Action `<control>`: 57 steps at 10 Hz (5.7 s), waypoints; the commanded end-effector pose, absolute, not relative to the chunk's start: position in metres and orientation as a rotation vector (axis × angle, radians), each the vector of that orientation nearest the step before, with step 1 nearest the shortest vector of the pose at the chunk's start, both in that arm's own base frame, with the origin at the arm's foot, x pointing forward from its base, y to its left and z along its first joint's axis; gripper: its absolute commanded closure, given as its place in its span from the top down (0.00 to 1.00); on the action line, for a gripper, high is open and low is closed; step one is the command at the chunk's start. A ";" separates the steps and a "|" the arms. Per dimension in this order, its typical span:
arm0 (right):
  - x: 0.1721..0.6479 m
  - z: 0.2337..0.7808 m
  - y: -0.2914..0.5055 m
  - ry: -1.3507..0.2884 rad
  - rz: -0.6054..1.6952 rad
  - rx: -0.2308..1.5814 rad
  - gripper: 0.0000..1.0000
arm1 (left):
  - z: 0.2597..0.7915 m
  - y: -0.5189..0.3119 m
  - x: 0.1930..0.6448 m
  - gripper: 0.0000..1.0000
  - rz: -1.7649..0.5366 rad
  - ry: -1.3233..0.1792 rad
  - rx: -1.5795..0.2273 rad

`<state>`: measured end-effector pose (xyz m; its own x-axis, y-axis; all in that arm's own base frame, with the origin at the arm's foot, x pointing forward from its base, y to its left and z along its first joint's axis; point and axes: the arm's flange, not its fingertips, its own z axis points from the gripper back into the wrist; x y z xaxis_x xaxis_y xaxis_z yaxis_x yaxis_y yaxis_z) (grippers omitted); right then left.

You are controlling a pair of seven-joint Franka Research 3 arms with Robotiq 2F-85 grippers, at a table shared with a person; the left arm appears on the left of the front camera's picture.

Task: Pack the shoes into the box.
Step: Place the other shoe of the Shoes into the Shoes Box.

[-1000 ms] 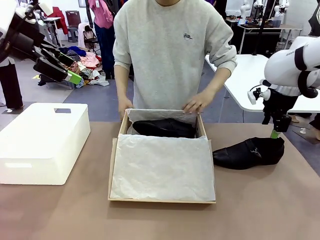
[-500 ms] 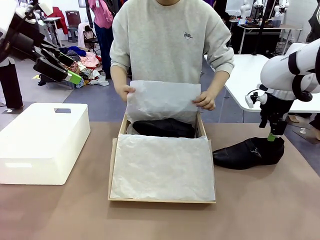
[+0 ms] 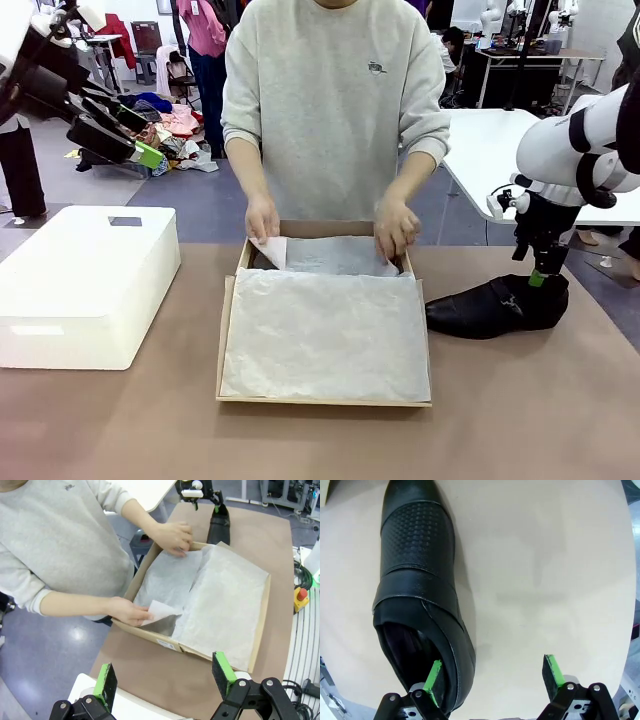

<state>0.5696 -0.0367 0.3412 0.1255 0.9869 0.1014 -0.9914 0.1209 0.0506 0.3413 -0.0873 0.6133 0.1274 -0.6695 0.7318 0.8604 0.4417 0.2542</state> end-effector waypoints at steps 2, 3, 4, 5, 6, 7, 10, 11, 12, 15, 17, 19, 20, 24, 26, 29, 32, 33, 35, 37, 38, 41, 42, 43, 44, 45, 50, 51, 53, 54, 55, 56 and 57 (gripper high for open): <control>0.579 0.333 -0.040 -0.064 1.477 0.159 1.00 | 0.612 -0.086 0.342 1.00 -1.147 -0.908 -0.262; 0.580 0.330 -0.041 -0.065 1.484 0.176 1.00 | 0.612 -0.086 0.342 1.00 -1.147 -0.908 -0.262; 0.581 0.329 -0.041 -0.060 1.487 0.182 1.00 | 0.612 -0.086 0.342 1.00 -1.147 -0.908 -0.262; 0.582 0.326 -0.041 -0.044 1.486 0.190 1.00 | 0.612 -0.086 0.342 1.00 -1.147 -0.908 -0.262; 0.583 0.323 -0.040 -0.023 1.480 0.202 1.00 | 0.612 -0.086 0.342 1.00 -1.147 -0.908 -0.262; 0.583 0.320 -0.039 -0.008 1.479 0.209 0.92 | 0.612 -0.086 0.342 1.00 -1.147 -0.908 -0.262; 0.582 0.320 -0.039 0.013 1.464 0.218 0.41 | 0.612 -0.086 0.342 1.00 -1.147 -0.908 -0.262; 0.581 0.320 -0.039 0.013 1.460 0.220 0.24 | 0.612 -0.086 0.342 1.00 -1.147 -0.908 -0.262; 0.581 0.320 -0.040 0.015 1.460 0.230 0.06 | 0.612 -0.086 0.342 1.00 -1.147 -0.908 -0.262; 0.581 0.321 -0.044 0.020 1.487 0.273 0.00 | 0.612 -0.086 0.342 1.00 -1.147 -0.908 -0.262; 0.582 0.324 -0.049 -0.008 1.443 0.247 0.00 | 0.612 -0.086 0.342 1.00 -1.147 -0.908 -0.262; 0.579 0.339 -0.054 -0.036 1.381 0.266 0.00 | 0.612 -0.086 0.342 1.00 -1.147 -0.908 -0.262; 0.577 0.352 -0.056 -0.049 1.364 0.281 0.00 | 0.612 -0.086 0.342 1.00 -1.147 -0.908 -0.262; 0.564 0.411 -0.047 -0.033 1.180 0.415 0.00 | 0.612 -0.086 0.342 1.00 -1.147 -0.908 -0.262; 0.560 0.433 -0.029 -0.198 0.944 0.443 0.00 | 0.612 -0.086 0.342 1.00 -1.147 -0.908 -0.262; 0.546 0.446 -0.002 -0.249 0.762 0.430 0.00 | 0.612 -0.086 0.342 1.00 -1.147 -0.908 -0.262; 0.537 0.451 0.009 -0.210 0.755 0.292 0.00 | 0.612 -0.086 0.342 1.00 -1.147 -0.908 -0.262; 0.532 0.453 0.004 -0.210 0.876 0.270 0.00 | 0.612 -0.086 0.342 1.00 -1.147 -0.908 -0.262; 0.547 0.446 0.005 -0.234 0.755 0.363 0.00 | 0.612 -0.086 0.342 1.00 -1.147 -0.908 -0.262; 0.547 0.446 0.005 -0.234 0.755 0.363 0.00 | 0.612 -0.086 0.342 1.00 -1.147 -0.908 -0.262; 0.547 0.446 0.005 -0.234 0.755 0.363 0.00 | 0.612 -0.086 0.342 1.00 -1.147 -0.908 -0.262; 0.544 0.439 0.003 -0.209 0.769 0.345 0.00 | 0.612 -0.086 0.342 1.00 -1.147 -0.908 -0.262; 0.539 0.451 0.007 -0.217 0.750 0.331 0.00 | 0.612 -0.086 0.342 1.00 -1.147 -0.908 -0.262; 0.533 0.466 0.013 -0.231 0.721 0.311 0.00 | 0.612 -0.086 0.342 1.00 -1.147 -0.908 -0.262; 0.526 0.482 0.022 -0.241 0.676 0.306 0.00 | 0.612 -0.086 0.342 1.00 -1.147 -0.908 -0.262; 0.518 0.494 0.030 -0.246 0.632 0.318 0.00 | 0.612 -0.086 0.342 1.00 -1.147 -0.908 -0.262; 0.491 0.520 0.090 -0.244 0.280 0.200 0.00 | 0.612 -0.086 0.342 1.00 -1.147 -0.908 -0.262; 0.491 0.523 0.102 -0.275 0.235 0.165 0.00 | 0.612 -0.086 0.342 1.00 -1.147 -0.908 -0.262; 0.488 0.529 0.115 -0.285 0.223 0.126 0.00 | 0.612 -0.086 0.342 1.00 -1.147 -0.908 -0.262; 0.491 0.521 0.103 -0.255 0.261 0.192 0.00 | 0.612 -0.086 0.342 1.00 -1.147 -0.908 -0.262; 0.491 0.521 0.103 -0.255 0.261 0.192 0.00 | 0.612 -0.086 0.342 1.00 -1.147 -0.908 -0.262; 0.491 0.521 0.103 -0.255 0.261 0.192 0.00 | 0.612 -0.086 0.342 1.00 -1.147 -0.908 -0.262; 0.491 0.521 0.103 -0.255 0.261 0.192 0.00 | 0.612 -0.086 0.342 1.00 -1.147 -0.908 -0.262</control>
